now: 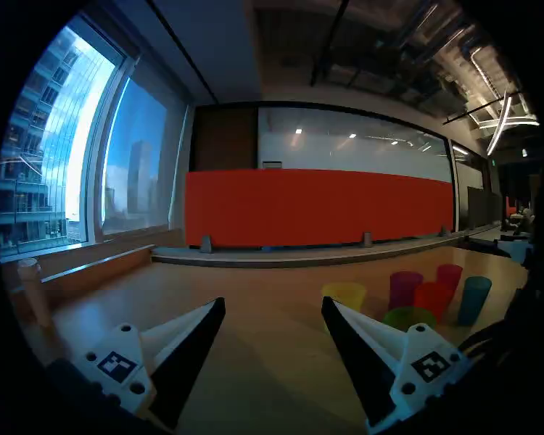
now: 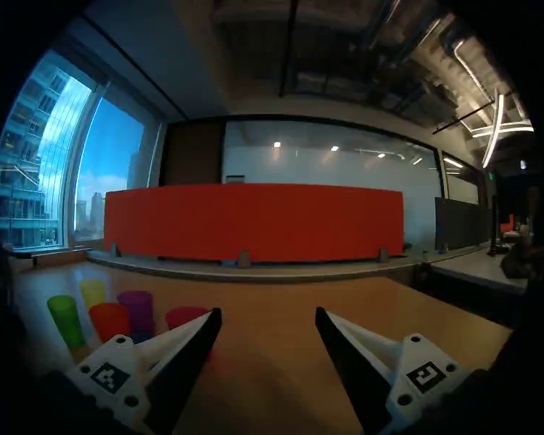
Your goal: Pour water
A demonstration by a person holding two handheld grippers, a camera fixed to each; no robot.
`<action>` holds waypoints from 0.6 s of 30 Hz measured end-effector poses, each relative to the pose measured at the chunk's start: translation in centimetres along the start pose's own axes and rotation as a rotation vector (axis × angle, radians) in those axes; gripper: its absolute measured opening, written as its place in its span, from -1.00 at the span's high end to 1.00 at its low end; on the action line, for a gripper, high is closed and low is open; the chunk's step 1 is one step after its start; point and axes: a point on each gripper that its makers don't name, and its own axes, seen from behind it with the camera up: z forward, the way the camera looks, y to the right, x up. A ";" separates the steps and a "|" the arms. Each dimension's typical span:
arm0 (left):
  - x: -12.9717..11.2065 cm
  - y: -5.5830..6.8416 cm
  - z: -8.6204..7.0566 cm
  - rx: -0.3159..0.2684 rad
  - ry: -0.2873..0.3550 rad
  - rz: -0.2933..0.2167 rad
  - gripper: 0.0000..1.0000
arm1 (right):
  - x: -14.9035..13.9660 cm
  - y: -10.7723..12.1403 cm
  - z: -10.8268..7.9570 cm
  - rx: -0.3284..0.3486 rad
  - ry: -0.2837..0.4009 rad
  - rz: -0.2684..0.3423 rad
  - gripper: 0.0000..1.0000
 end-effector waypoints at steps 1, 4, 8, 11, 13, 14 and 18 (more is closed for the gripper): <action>0.0 0.0 0.0 0.000 0.000 0.000 -0.99 | -0.1 0.0 0.0 0.002 -0.002 -0.001 -1.00; 0.0 0.0 0.0 0.000 0.000 0.000 -0.99 | -0.3 -0.1 0.1 0.005 -0.008 0.000 -1.00; 0.0 0.0 -0.1 0.000 0.000 0.000 -0.99 | -0.4 0.1 0.1 0.001 -0.011 0.007 -1.00; 0.0 0.0 0.0 0.000 0.000 0.000 -0.99 | -0.4 0.3 0.1 -0.003 -0.012 0.010 -1.00; 0.0 0.0 0.0 0.000 0.000 0.000 -0.99 | -0.4 0.2 0.1 -0.002 -0.014 0.010 -1.00; 0.0 0.0 0.0 0.000 0.000 0.000 -0.99 | -0.4 0.2 0.0 0.000 -0.014 0.010 -1.00; 0.0 0.0 0.0 0.000 0.000 0.000 -0.99 | -0.3 0.1 0.0 0.003 -0.016 0.011 -1.00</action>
